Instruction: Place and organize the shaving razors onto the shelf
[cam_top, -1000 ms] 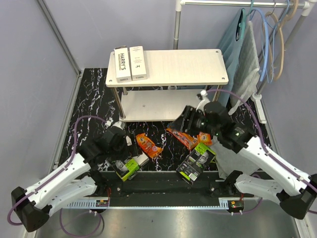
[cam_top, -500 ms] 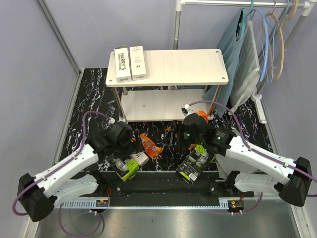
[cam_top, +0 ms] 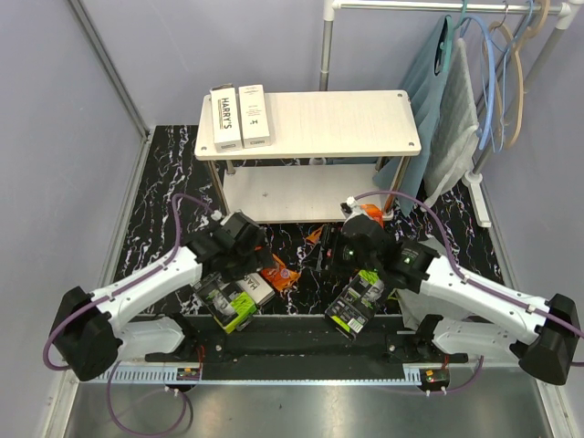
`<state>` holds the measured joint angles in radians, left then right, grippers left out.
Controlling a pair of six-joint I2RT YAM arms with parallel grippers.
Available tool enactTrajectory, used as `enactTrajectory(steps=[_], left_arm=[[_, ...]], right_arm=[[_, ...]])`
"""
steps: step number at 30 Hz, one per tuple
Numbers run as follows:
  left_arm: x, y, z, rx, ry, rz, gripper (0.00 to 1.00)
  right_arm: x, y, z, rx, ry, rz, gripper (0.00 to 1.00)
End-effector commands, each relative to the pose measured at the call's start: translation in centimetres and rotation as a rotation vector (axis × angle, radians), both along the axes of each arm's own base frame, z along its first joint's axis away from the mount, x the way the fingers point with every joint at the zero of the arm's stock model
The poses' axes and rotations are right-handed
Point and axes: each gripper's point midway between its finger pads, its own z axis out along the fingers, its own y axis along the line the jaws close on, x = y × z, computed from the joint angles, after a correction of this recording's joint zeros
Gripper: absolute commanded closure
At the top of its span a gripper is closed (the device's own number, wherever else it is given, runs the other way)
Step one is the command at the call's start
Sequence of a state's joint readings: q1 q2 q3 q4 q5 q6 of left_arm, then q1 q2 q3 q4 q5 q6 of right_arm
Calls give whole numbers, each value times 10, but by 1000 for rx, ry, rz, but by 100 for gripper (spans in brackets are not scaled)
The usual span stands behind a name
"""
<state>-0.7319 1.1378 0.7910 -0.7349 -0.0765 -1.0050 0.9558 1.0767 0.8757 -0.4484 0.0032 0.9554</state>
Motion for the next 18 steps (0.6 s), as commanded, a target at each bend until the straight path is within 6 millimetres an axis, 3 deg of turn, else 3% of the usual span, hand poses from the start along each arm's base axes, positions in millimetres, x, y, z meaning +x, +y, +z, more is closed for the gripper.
enactTrajectory(steps=[1,6,18], left_arm=[[11,-2,-9,1,-18,35,1],[1,5,-32,9,26,55,1],[-19,30,-61,66,96,112,2]], right_arm=[[1,-3,12,46,-38,-29,34],[-2,-11,11,39,-38,-39,34],[-8,-16,6,41,-24,-39,34]])
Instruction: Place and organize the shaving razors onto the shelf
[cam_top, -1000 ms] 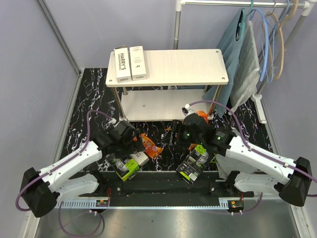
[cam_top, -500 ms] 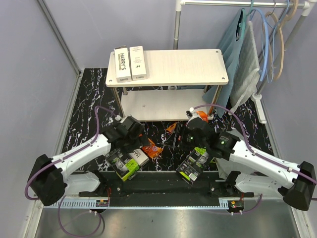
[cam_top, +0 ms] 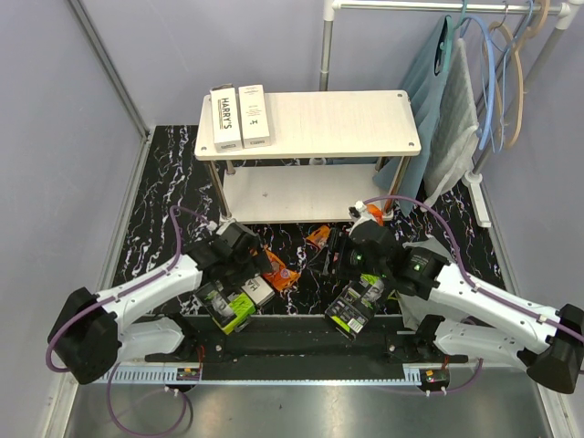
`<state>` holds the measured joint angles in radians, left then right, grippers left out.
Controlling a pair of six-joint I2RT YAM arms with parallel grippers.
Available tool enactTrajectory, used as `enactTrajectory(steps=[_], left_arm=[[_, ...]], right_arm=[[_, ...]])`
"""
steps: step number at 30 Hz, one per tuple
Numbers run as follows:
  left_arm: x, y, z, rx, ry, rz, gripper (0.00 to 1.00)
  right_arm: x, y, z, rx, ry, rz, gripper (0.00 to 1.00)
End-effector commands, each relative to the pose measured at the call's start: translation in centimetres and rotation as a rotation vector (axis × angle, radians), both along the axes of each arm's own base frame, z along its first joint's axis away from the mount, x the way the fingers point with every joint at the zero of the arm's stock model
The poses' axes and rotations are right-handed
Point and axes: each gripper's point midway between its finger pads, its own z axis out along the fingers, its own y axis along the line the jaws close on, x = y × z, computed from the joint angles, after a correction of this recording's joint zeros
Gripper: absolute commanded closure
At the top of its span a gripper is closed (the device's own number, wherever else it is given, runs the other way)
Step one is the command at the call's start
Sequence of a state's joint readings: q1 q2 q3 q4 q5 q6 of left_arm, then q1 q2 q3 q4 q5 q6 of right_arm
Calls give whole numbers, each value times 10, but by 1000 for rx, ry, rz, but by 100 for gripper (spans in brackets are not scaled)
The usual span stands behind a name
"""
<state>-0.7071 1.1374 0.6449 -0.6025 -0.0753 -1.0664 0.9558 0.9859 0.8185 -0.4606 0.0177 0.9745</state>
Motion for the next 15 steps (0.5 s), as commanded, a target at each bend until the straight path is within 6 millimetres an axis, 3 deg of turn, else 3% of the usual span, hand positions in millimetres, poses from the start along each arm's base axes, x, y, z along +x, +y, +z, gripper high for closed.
enactTrajectory(steps=[1,10,15], left_arm=[[-17,23,-25,83,73,32,2],[-21,47,-15,124,56,65,3],[-26,63,-21,188,66,76,3]], right_arm=[[0,-1,5,19,-14,-16,34],[-1,-3,0,18,-9,-22,34],[-1,0,-3,20,-1,-15,34]])
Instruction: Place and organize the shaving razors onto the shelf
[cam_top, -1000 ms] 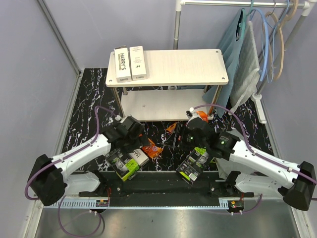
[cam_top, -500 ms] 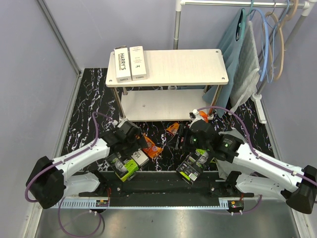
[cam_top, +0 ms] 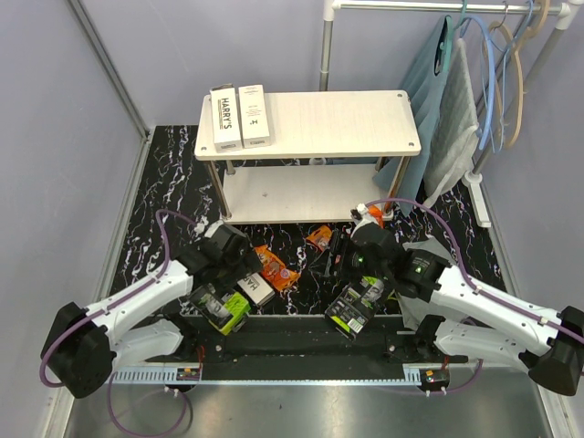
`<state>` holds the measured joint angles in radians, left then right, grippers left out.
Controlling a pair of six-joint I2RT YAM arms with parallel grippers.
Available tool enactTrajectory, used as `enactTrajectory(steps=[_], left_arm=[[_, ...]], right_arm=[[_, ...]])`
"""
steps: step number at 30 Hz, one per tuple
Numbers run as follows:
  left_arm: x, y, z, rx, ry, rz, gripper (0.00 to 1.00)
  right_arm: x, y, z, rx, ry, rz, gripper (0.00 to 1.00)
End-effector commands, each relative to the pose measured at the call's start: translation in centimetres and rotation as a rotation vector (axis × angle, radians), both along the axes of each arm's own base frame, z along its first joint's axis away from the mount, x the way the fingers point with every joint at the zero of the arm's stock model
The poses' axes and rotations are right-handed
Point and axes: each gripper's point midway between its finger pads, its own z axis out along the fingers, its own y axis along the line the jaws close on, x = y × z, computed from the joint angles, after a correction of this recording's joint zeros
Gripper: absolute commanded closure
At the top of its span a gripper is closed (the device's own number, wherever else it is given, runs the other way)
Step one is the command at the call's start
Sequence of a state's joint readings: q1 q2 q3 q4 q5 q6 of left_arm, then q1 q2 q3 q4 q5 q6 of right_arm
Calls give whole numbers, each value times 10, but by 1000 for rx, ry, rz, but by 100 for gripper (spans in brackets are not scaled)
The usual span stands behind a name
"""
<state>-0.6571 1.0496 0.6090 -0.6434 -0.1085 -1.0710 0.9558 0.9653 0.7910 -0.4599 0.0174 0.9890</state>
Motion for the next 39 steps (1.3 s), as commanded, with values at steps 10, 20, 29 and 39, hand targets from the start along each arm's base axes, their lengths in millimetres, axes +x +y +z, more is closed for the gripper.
enactTrajectory(steps=[10,20,29,39], left_arm=[[-18,39,-40,200,134,-18,4],[-12,35,-53,194,169,-46,17],[-12,32,-50,163,143,-60,37],[-2,20,-33,113,103,-80,48]], right_arm=[[1,4,0,22,-8,-6,34],[-1,0,-5,3,0,-7,34],[0,4,-9,0,9,1,34],[-1,3,-8,6,7,-3,34]])
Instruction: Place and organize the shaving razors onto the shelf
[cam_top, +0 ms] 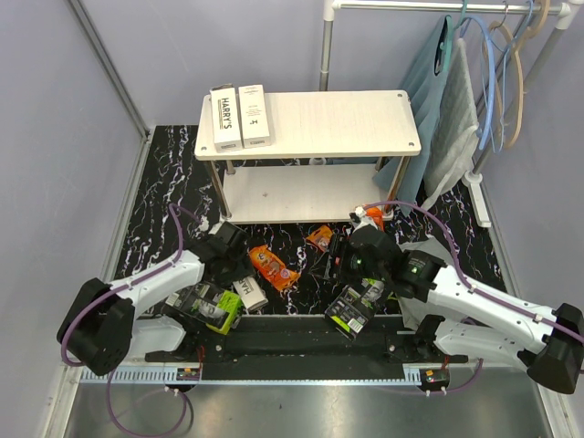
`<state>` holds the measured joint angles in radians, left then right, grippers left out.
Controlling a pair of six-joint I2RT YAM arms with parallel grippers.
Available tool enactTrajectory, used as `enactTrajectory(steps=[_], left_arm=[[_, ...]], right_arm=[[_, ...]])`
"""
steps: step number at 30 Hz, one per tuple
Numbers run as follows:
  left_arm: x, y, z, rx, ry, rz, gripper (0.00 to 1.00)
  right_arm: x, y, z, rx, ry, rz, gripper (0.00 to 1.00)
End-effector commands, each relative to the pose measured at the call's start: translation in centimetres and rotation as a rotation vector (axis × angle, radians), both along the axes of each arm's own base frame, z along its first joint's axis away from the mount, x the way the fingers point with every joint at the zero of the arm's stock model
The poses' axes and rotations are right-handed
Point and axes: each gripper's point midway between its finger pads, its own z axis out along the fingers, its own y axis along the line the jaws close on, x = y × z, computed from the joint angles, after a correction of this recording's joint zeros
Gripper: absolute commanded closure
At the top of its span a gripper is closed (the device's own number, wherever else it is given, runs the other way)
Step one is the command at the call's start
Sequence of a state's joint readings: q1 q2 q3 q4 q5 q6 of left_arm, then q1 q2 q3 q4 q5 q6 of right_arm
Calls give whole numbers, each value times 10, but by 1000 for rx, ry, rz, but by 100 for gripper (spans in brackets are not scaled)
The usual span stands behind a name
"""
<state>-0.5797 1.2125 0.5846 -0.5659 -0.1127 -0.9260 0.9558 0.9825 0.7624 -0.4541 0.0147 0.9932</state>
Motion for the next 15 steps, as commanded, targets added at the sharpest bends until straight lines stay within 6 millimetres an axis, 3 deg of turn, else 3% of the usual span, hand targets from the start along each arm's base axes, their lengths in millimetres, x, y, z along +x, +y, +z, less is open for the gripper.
enactTrajectory(steps=[1,5,15], left_arm=[[-9,-2,7,-16,33,-33,48],[-3,-10,24,-60,-6,-48,48],[8,-21,92,-167,-159,-63,50]], right_arm=[[1,4,8,37,-21,-2,34],[0,7,8,46,-19,7,33],[-2,29,14,107,-16,62,33]])
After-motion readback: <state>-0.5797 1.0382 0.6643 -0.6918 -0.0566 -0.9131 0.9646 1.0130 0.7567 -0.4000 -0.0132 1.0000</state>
